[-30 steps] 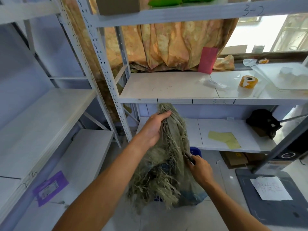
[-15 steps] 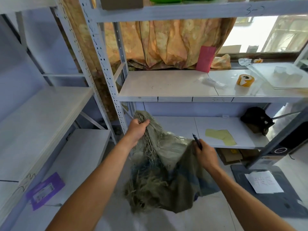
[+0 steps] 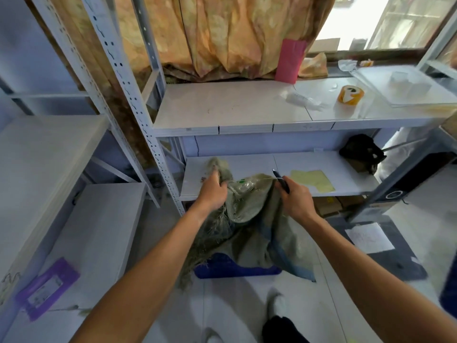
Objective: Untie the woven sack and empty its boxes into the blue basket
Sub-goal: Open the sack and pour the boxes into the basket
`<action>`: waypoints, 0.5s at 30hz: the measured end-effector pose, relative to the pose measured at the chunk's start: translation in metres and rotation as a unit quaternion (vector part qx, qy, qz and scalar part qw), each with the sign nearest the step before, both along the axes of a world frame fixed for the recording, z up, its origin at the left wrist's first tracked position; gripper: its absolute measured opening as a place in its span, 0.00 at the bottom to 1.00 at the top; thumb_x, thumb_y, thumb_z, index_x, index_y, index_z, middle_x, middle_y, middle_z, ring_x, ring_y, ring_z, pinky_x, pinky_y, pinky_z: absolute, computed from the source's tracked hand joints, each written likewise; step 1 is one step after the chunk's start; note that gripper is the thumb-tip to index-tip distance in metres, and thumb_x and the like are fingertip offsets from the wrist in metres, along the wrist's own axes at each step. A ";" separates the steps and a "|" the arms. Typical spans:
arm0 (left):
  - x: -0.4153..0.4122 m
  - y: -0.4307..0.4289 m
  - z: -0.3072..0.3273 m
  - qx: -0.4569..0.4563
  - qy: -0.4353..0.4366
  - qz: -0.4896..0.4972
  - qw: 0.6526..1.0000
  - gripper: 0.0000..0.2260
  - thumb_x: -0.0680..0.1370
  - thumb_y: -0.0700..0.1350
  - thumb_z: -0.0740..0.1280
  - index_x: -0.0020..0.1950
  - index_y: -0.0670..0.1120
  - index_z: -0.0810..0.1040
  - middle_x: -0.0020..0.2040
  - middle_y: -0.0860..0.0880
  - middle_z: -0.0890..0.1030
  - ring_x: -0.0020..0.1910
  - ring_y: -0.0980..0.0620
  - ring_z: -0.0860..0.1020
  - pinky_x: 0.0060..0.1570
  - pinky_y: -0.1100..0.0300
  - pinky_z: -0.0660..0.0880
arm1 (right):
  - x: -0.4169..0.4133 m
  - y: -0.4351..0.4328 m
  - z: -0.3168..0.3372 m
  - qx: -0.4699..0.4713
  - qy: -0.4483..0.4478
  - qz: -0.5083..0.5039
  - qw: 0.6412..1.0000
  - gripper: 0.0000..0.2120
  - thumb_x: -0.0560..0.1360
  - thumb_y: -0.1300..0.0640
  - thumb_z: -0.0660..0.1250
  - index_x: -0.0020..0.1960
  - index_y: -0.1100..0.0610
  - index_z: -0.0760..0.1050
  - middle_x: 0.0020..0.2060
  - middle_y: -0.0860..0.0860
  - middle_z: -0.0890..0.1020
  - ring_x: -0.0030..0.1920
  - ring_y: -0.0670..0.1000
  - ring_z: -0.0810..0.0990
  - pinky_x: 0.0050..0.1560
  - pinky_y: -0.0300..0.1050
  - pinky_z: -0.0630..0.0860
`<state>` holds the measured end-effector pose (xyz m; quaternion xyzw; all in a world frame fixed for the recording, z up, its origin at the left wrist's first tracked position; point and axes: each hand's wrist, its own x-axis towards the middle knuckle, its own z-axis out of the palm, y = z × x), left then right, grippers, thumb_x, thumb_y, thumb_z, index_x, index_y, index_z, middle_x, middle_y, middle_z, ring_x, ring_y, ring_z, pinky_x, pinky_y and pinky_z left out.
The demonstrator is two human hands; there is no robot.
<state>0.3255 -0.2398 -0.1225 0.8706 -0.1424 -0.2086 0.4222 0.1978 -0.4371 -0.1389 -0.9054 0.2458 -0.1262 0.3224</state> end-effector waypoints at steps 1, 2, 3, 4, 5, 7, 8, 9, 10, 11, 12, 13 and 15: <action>0.002 -0.009 -0.004 0.007 0.003 -0.029 1.000 0.25 0.84 0.40 0.58 0.82 0.46 0.57 0.77 0.44 0.67 0.75 0.41 0.67 0.72 0.49 0.65 | 0.006 -0.002 -0.001 0.014 -0.006 0.009 1.000 0.10 0.83 0.50 0.61 0.48 0.55 0.74 0.35 0.50 0.76 0.36 0.54 0.74 0.35 0.49 0.66; 0.003 -0.019 -0.007 0.016 0.009 -0.055 0.998 0.26 0.83 0.38 0.57 0.81 0.47 0.60 0.76 0.43 0.69 0.73 0.40 0.69 0.71 0.47 0.67 | 0.013 -0.005 -0.003 0.030 -0.015 0.019 0.999 0.10 0.83 0.50 0.61 0.47 0.55 0.73 0.35 0.50 0.76 0.36 0.55 0.75 0.34 0.50 0.68; 0.003 -0.029 -0.009 0.025 0.014 -0.074 0.997 0.26 0.81 0.37 0.56 0.80 0.47 0.63 0.75 0.43 0.70 0.73 0.39 0.69 0.71 0.46 0.68 | 0.020 -0.007 -0.004 0.044 -0.023 0.027 0.998 0.11 0.82 0.50 0.62 0.46 0.56 0.73 0.34 0.50 0.77 0.36 0.56 0.75 0.36 0.52 0.70; 0.004 -0.039 -0.012 0.036 0.021 -0.086 0.995 0.26 0.80 0.37 0.56 0.79 0.47 0.66 0.75 0.44 0.70 0.73 0.40 0.69 0.72 0.46 0.67 | 0.027 -0.010 -0.007 0.055 -0.028 0.034 0.997 0.11 0.82 0.50 0.62 0.46 0.57 0.73 0.34 0.51 0.77 0.36 0.56 0.76 0.37 0.53 0.71; 0.004 -0.051 -0.014 0.046 0.022 -0.094 0.994 0.24 0.80 0.38 0.56 0.77 0.47 0.68 0.75 0.44 0.70 0.74 0.42 0.68 0.73 0.46 0.66 | 0.034 -0.013 -0.009 0.068 -0.029 0.040 0.996 0.11 0.82 0.50 0.62 0.46 0.57 0.73 0.34 0.51 0.77 0.36 0.56 0.76 0.37 0.53 0.71; 0.003 -0.072 -0.018 0.062 0.026 -0.107 0.992 0.18 0.81 0.42 0.57 0.70 0.46 0.76 0.67 0.44 0.77 0.67 0.42 0.74 0.66 0.46 0.73 | 0.047 -0.019 -0.016 0.100 -0.022 0.053 0.993 0.10 0.82 0.50 0.62 0.45 0.54 0.73 0.32 0.49 0.76 0.34 0.53 0.74 0.35 0.50 0.69; 0.003 -0.082 -0.019 0.068 0.026 -0.116 0.991 0.13 0.81 0.42 0.59 0.62 0.44 0.79 0.59 0.43 0.80 0.59 0.42 0.78 0.57 0.47 0.77 | 0.053 -0.023 -0.019 0.120 -0.021 0.062 0.991 0.10 0.82 0.50 0.63 0.45 0.53 0.73 0.32 0.49 0.77 0.33 0.53 0.75 0.35 0.50 0.70; 0.004 -0.092 -0.023 0.070 0.027 -0.128 0.989 0.08 0.80 0.43 0.62 0.55 0.43 0.79 0.51 0.43 0.81 0.52 0.43 0.80 0.48 0.49 0.79 | 0.060 -0.029 -0.022 0.140 -0.020 0.070 0.987 0.10 0.82 0.50 0.63 0.45 0.53 0.74 0.33 0.50 0.79 0.34 0.53 0.76 0.35 0.50 0.72; 0.004 -0.101 -0.026 0.071 0.031 -0.135 0.988 0.05 0.78 0.43 0.65 0.50 0.43 0.78 0.46 0.44 0.81 0.47 0.44 0.81 0.42 0.51 0.78 | 0.065 -0.034 -0.024 0.158 -0.019 0.077 0.984 0.09 0.82 0.51 0.63 0.45 0.53 0.75 0.35 0.50 0.80 0.36 0.53 0.78 0.37 0.52 0.75; 0.006 -0.109 -0.029 0.064 0.032 -0.133 0.989 0.04 0.77 0.44 0.68 0.49 0.43 0.78 0.44 0.44 0.82 0.45 0.44 0.81 0.40 0.51 0.78 | 0.071 -0.041 -0.026 0.171 -0.016 0.083 0.982 0.09 0.82 0.51 0.63 0.46 0.54 0.76 0.37 0.51 0.81 0.39 0.53 0.80 0.39 0.52 0.76; 0.007 -0.115 -0.031 0.064 0.026 -0.121 0.990 0.05 0.77 0.44 0.69 0.49 0.44 0.79 0.44 0.44 0.82 0.45 0.43 0.82 0.41 0.51 0.79 | 0.076 -0.047 -0.027 0.182 -0.014 0.093 0.979 0.08 0.82 0.51 0.63 0.46 0.53 0.76 0.37 0.50 0.81 0.39 0.52 0.80 0.39 0.51 0.76; 0.010 -0.120 -0.032 0.068 0.005 -0.100 0.993 0.06 0.77 0.45 0.70 0.50 0.43 0.79 0.45 0.44 0.83 0.46 0.42 0.82 0.42 0.50 0.79 | 0.080 -0.053 -0.028 0.192 -0.011 0.104 0.976 0.07 0.82 0.52 0.64 0.45 0.51 0.76 0.37 0.49 0.80 0.39 0.50 0.79 0.37 0.46 0.74; 0.017 -0.130 -0.034 0.091 -0.041 -0.045 0.994 0.08 0.78 0.46 0.69 0.52 0.42 0.80 0.48 0.43 0.83 0.47 0.41 0.81 0.44 0.50 0.78 | 0.088 -0.062 -0.032 0.187 -0.009 0.120 0.975 0.05 0.81 0.52 0.64 0.49 0.50 0.78 0.38 0.47 0.78 0.39 0.48 0.76 0.37 0.42 0.69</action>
